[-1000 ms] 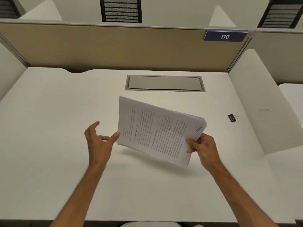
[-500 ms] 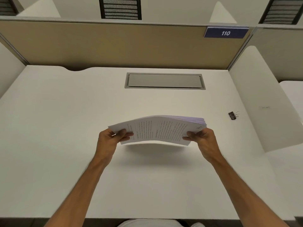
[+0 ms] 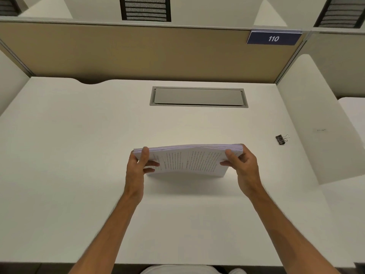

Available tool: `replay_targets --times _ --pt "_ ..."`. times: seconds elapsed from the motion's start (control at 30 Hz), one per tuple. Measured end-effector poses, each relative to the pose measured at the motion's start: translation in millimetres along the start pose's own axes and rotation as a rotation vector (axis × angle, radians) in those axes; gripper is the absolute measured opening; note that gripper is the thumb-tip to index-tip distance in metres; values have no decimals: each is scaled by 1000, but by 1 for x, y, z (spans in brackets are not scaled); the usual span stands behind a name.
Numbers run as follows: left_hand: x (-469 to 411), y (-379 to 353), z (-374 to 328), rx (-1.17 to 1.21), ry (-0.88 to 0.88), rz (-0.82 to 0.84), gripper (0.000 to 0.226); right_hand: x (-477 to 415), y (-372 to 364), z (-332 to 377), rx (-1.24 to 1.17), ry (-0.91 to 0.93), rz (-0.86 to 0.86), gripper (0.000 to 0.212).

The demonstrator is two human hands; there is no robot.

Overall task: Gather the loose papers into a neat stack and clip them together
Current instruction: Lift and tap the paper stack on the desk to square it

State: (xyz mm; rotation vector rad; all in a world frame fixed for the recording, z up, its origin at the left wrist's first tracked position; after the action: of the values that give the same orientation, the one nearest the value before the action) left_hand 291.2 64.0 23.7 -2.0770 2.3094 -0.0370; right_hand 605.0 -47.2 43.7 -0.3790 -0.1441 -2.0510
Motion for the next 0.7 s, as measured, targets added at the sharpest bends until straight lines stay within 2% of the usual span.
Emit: replay_targets --times 0.07,0.13,0.33,0.47,0.63,0.7 --pt "0 1 -2 6 21 -77 44 2 0 4 -48 -30 -55 17" --pt "1 4 -3 0 37 -151 31 2 -1 7 -77 -51 -99 21" --pt "-2 7 -7 -61 3 -189 27 2 0 8 -89 -56 -156 24" --pt "-3 6 -8 -92 -3 -174 32 -1 3 10 -77 -26 -173 24" --pt "-3 6 -11 -127 -12 -185 40 -3 1 11 -78 -20 -36 51" --pt "-7 5 -11 -19 15 -163 41 -4 0 12 -119 -18 80 41"
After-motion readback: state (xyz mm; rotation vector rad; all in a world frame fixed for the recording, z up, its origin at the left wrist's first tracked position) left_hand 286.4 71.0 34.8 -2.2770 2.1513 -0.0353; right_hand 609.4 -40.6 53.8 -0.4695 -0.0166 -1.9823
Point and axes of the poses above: each hand's wrist, its own x-axis away from the middle knuckle, its own y-axis out of the back of the hand, z = x × y, the point moved 10 cm from there along -x, towards the middle knuckle, and after that the axes turned 15 degrees about -y, right-handed, at the moved point
